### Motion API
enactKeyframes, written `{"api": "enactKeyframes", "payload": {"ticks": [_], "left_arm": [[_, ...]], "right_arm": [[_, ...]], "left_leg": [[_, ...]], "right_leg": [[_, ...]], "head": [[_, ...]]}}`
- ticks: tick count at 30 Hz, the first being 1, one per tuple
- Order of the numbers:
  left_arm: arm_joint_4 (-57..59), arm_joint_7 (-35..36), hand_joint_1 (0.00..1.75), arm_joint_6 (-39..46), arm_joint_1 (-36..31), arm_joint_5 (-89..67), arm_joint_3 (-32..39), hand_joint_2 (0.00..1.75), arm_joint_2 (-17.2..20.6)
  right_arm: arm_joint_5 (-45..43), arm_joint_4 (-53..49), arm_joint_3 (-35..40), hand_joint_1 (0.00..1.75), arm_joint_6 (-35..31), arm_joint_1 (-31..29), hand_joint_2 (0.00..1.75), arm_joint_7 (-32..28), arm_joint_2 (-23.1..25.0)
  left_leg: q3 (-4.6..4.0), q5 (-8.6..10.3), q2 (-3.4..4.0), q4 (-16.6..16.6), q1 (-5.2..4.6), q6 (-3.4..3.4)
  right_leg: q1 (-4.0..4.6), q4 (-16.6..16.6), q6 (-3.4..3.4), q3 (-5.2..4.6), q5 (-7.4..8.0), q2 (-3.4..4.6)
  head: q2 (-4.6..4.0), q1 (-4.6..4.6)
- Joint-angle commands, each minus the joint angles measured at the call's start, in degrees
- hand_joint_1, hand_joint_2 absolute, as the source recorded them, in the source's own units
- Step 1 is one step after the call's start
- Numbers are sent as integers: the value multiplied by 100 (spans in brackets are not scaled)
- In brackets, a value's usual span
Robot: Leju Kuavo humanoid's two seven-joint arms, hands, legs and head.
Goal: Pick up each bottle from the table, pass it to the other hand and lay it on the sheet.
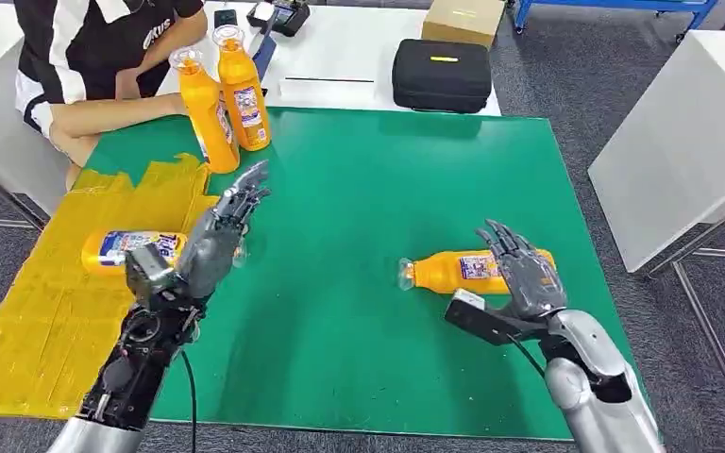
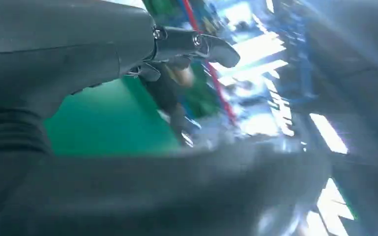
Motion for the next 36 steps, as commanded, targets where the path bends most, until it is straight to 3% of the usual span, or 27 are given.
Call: {"api": "enactKeyframes", "payload": {"ticks": [1,8,24,26,36], "left_arm": [[-292,382,0,-175,121,734,35,175,83],[-292,382,0,-175,121,734,35,175,83],[-215,604,0,-38,225,1066,78,175,-69],[-165,640,0,-75,208,1068,67,175,-101],[92,674,0,-2,113,1063,-3,175,-72]], "right_arm": [[166,2026,181,0,-137,-837,175,37,83],[166,2026,181,0,-137,-837,175,37,83],[454,4398,422,0,-526,-2076,175,50,300],[494,4571,459,0,-526,-2141,175,84,269],[634,5215,615,0,-354,-2628,175,173,218]], "left_leg": [[39,-16,16,-2,7,2],[28,-11,6,-2,4,2],[22,-7,8,-2,5,1],[53,-26,14,5,4,3],[35,-12,2,1,1,3]], "right_leg": [[10,-8,-28,33,-5,24],[6,-4,-24,26,-7,12],[7,-5,-18,20,-2,15],[8,3,-38,47,-17,26],[4,1,-28,33,-10,9]], "head": [[0,-2],[0,-2],[0,-2],[0,-2],[0,-2]]}}
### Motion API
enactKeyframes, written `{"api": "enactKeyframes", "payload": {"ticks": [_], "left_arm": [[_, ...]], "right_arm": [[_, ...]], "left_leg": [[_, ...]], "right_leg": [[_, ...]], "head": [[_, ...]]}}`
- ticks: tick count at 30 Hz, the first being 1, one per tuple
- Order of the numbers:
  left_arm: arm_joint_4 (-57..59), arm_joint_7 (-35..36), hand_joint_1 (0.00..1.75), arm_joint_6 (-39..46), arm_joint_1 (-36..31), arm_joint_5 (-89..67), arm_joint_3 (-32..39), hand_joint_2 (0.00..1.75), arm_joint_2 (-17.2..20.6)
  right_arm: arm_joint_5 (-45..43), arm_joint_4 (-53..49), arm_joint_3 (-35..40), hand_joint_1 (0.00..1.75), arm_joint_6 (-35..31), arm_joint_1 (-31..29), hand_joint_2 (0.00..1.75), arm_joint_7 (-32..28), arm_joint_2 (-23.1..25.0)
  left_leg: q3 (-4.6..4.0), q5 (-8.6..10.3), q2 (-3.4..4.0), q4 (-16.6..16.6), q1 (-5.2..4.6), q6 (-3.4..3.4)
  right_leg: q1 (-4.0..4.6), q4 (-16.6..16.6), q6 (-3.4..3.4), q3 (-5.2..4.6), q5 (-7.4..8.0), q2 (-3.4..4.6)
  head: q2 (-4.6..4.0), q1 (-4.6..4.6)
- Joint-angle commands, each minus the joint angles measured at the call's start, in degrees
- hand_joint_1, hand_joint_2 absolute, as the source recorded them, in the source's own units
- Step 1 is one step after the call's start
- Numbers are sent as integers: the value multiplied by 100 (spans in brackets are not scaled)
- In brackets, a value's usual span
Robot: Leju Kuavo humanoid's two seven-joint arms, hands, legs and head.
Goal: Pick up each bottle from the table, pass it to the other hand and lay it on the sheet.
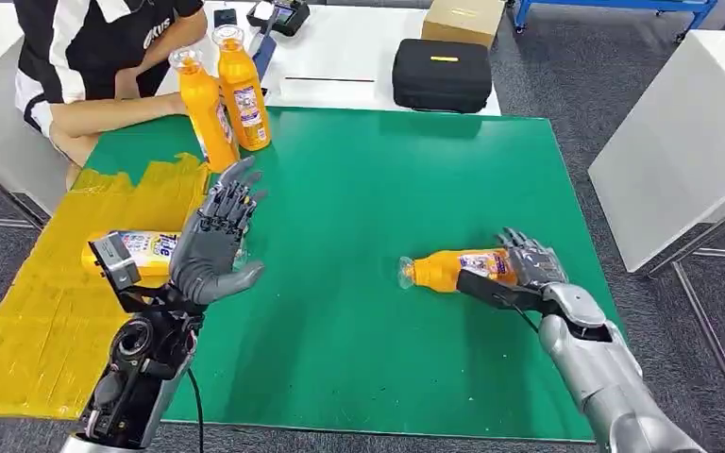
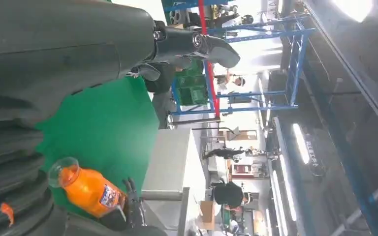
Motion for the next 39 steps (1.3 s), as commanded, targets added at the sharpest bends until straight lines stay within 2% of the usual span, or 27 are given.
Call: {"api": "enactKeyframes", "payload": {"ticks": [1,2,3,8,11,16,18,19,20,21,25,26,28,30,31,32,33,34,35,39], "left_arm": [[549,9,0,4,-216,16,-25,175,56],[638,-2,0,37,-254,17,-71,175,62],[677,-5,0,68,-270,16,-101,175,66],[808,17,0,98,-257,41,-140,175,75],[732,2,0,153,-160,67,-51,175,54],[490,152,0,211,-30,37,29,175,32],[470,168,0,221,-6,33,39,175,33],[444,184,0,225,17,25,44,175,33],[378,264,0,244,78,10,68,175,24],[359,262,0,249,108,9,72,175,23],[168,646,0,323,297,124,155,175,-29],[135,649,0,329,325,123,143,175,-28],[135,649,0,329,325,123,143,175,-28],[264,997,0,456,298,270,90,175,-33],[328,1070,0,482,283,318,80,175,-36],[500,1354,0,504,253,594,52,175,-46],[598,1424,0,568,222,699,-2,175,-36],[661,1416,0,604,186,712,-60,175,-26],[804,1474,0,577,84,891,-108,175,-64],[882,1536,0,592,-75,1064,-277,175,-96]], "right_arm": [[53,1182,281,7,260,-645,175,11,142],[66,1295,368,168,388,-677,175,-98,105],[50,1357,413,175,485,-691,175,-195,86],[4,1414,519,175,597,-568,175,-333,27],[-27,1225,465,175,39,-498,175,-207,103],[-68,1076,371,175,-469,-544,175,-94,230],[-87,1046,347,175,-557,-531,175,-82,257],[-136,969,288,175,-705,-490,175,-76,283],[-226,799,156,175,-1125,-396,175,-113,353],[-224,784,158,175,-1136,-389,175,-98,391],[-1076,4,-665,175,-2286,-52,175,-409,767],[-1084,-73,-662,175,-2263,-9,175,-408,787],[-1084,-73,-662,175,-2263,-9,175,-408,787],[-1771,-673,-1153,175,-2678,296,175,-851,1040],[-1959,-814,-1258,175,-2721,355,175,-961,1114],[-2563,-1152,-1464,175,-2683,509,175,-1305,1267],[-2967,-1324,-1534,175,-2635,586,175,-1499,1348],[-3180,-1433,-1531,175,-2589,632,175,-1586,1384],[-3464,-1654,-1490,175,-2637,694,175,-1770,1474],[-3801,-2039,-1203,175,-2524,736,175,-1787,1686]], "left_leg": [[25,-9,3,-2,3,1],[49,-20,2,2,3,2],[36,-13,-1,-1,2,1],[37,-10,-10,-3,4,1],[37,-7,-8,-4,5,1],[61,-23,7,2,4,1],[40,-12,4,-1,5,0],[51,-18,6,0,4,1],[40,-13,3,0,4,1],[57,-23,8,2,4,1],[36,-15,11,0,2,1],[56,-29,20,4,4,0],[33,-15,7,1,0,0],[39,-19,5,2,3,1],[30,-11,2,-2,4,0],[47,-23,5,3,4,1],[28,-12,4,-2,3,0],[51,-26,6,3,1,0],[39,-19,4,-1,2,0],[16,-8,1,0,2,0]], "right_leg": [[5,-3,-23,21,-5,8],[7,0,-39,44,-16,10],[5,-2,-30,32,-11,4],[6,-5,-27,35,-10,-5],[7,-9,-22,35,-8,-6],[8,0,-41,53,-17,15],[7,-4,-26,35,-7,9],[7,-2,-35,44,-12,14],[6,-2,-27,36,-9,9],[8,0,-38,50,-16,16],[5,0,-26,29,-8,18],[8,4,-40,45,-17,29],[3,3,-25,27,-11,13],[7,2,-31,33,-15,11],[6,-2,-24,24,-9,6],[7,4,-37,40,-20,11],[5,-1,-26,24,-11,4],[5,7,-41,44,-24,9],[5,3,-33,34,-18,6],[4,3,-22,12,-9,-1]], "head": [[0,0],[0,0],[0,0],[0,0],[0,0],[0,2],[0,0],[0,0],[0,2],[0,-2],[0,0],[0,2],[0,0],[0,-2],[0,0],[0,0],[0,2],[0,0],[0,0],[0,0]]}}
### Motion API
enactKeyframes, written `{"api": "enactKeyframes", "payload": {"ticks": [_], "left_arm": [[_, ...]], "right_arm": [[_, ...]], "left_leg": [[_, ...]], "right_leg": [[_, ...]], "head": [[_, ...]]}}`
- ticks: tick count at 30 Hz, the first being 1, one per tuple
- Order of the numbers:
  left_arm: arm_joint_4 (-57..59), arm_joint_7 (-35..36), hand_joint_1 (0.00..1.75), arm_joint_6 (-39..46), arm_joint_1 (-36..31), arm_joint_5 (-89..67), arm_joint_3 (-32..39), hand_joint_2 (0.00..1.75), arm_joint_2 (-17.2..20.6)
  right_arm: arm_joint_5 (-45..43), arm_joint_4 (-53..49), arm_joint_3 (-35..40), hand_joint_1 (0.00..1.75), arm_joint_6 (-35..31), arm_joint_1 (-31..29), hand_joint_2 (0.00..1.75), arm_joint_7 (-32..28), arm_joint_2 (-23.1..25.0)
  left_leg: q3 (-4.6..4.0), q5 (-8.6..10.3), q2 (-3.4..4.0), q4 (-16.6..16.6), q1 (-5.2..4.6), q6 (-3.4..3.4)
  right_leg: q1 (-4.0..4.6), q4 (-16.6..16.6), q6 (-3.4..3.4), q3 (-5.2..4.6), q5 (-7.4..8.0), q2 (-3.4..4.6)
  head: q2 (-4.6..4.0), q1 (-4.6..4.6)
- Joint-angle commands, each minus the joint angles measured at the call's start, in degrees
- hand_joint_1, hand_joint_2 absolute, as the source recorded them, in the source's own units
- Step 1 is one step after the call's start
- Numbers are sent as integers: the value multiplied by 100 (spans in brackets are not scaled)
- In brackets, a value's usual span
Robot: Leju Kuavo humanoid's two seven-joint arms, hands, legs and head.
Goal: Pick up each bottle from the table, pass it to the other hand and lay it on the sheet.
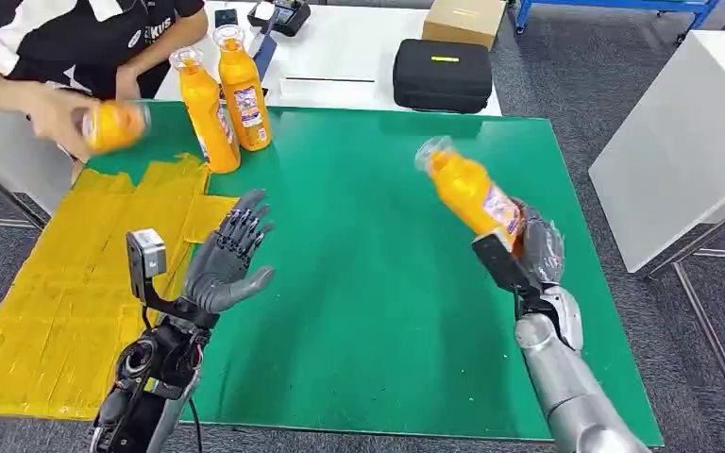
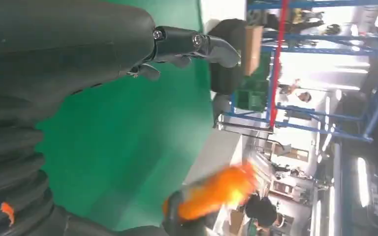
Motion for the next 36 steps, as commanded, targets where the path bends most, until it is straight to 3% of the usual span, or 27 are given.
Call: {"api": "enactKeyframes", "payload": {"ticks": [1,5,17,22,28,32,36], "left_arm": [[687,165,0,41,-443,320,-275,175,-39],[499,172,0,82,-393,464,-448,175,40],[485,175,0,129,-391,493,-488,175,58],[363,161,0,457,-381,674,-567,175,73],[459,155,0,626,-505,856,-739,175,86],[632,123,0,628,-629,936,-821,175,71],[936,22,0,519,-753,991,-814,175,65]], "right_arm": [[-668,-1168,-250,175,97,175,175,-199,717],[-1021,-1221,229,175,442,97,175,-288,929],[-1086,-1222,318,175,432,108,175,-296,897],[-1436,-1511,943,175,676,92,175,-374,1219],[-1589,-779,1992,175,1573,-372,175,-149,1274],[-2031,-617,2241,175,2480,-420,175,-259,1322],[-1983,-573,2443,175,2708,-382,175,-223,1315]], "left_leg": [[27,-18,5,7,2,1],[19,-10,9,1,1,0],[31,-16,2,4,2,2],[35,-22,15,8,3,-2],[43,-27,24,11,9,0],[18,-6,9,-1,8,0],[24,-7,1,-2,5,0]], "right_leg": [[5,9,-33,21,-14,12],[4,3,-24,9,-4,16],[4,4,-32,25,-13,9],[6,11,-38,21,-15,25],[11,14,-42,25,-16,35],[7,0,-22,8,-3,15],[5,0,-26,17,-7,6]], "head": [[0,2],[0,2],[0,2],[0,2],[0,2],[0,2],[0,4]]}}
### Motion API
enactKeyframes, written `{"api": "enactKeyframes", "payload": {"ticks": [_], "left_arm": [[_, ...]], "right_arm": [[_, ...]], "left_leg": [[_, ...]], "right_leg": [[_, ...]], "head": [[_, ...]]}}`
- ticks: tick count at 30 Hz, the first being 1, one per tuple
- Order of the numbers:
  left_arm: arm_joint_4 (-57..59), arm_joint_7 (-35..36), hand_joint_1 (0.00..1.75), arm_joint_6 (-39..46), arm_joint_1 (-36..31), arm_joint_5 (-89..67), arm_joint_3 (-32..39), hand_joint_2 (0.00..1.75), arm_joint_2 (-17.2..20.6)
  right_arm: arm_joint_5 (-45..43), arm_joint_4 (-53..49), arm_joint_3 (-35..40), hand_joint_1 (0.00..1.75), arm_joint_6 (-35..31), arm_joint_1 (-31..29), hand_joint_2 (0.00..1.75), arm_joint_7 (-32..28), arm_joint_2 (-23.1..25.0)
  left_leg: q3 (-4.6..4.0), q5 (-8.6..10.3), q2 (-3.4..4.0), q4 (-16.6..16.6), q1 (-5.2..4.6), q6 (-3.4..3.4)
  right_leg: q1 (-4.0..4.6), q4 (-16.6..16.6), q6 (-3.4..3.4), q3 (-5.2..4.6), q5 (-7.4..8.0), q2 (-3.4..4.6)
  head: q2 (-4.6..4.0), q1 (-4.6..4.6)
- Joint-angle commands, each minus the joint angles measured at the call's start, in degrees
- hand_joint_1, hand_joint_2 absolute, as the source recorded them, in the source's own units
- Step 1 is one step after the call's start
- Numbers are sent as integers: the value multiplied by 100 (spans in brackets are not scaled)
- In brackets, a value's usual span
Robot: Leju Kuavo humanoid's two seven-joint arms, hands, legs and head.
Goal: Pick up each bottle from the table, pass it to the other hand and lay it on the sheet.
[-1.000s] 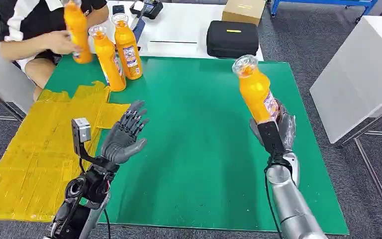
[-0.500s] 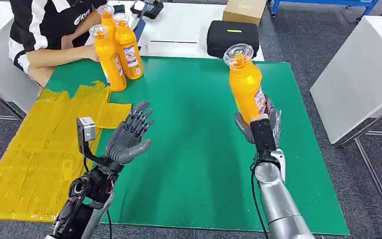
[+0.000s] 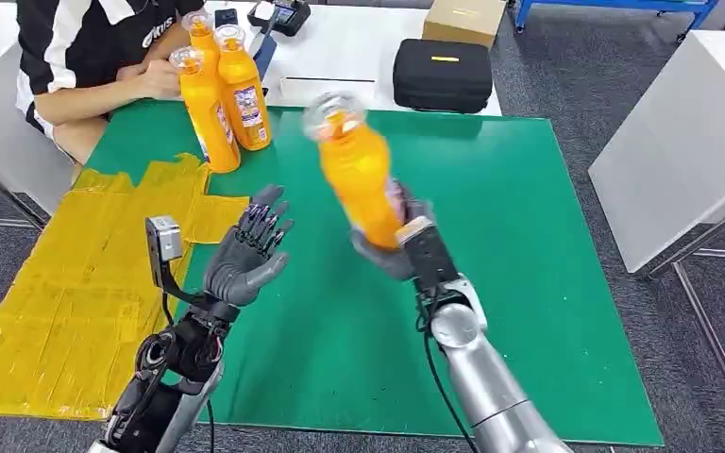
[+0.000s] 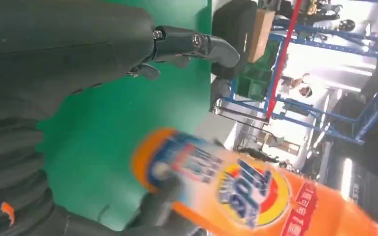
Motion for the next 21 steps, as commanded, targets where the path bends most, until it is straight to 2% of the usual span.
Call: {"api": "enactKeyframes", "payload": {"ticks": [1,11,12,15,16,18,21], "left_arm": [[891,-156,0,-115,-524,88,-180,175,103],[1246,-295,0,11,-802,88,-141,175,30],[1239,-295,0,38,-802,83,-134,175,27],[1191,-319,0,160,-789,51,-81,175,11],[1173,-321,0,190,-784,35,-73,175,8],[1162,-322,0,225,-785,20,-60,175,10],[1154,-328,0,253,-793,1,-56,175,5]], "right_arm": [[-11,737,779,175,426,-370,175,13,45],[291,1540,1463,175,776,-822,175,60,241],[328,1618,1522,175,767,-855,175,76,253],[383,1818,1675,175,735,-936,175,95,289],[380,1842,1708,175,737,-953,175,99,293],[365,1897,1767,175,759,-992,175,140,309],[352,1913,1798,175,774,-1014,175,178,312]], "left_leg": [[44,-21,0,3,3,2],[59,-29,6,8,4,4],[33,-15,12,1,4,1],[63,-32,-1,8,4,3],[26,-11,1,1,6,1],[54,-27,2,7,5,2],[28,-12,-1,2,6,0]], "right_leg": [[7,3,-37,41,-17,8],[9,8,-47,51,-23,17],[7,0,-27,26,-7,20],[9,9,-49,57,-28,13],[8,-1,-25,23,-7,7],[9,7,-43,48,-23,13],[9,0,-27,25,-9,7]], "head": [[0,0],[0,2],[0,0],[0,2],[0,2],[0,0],[0,0]]}}
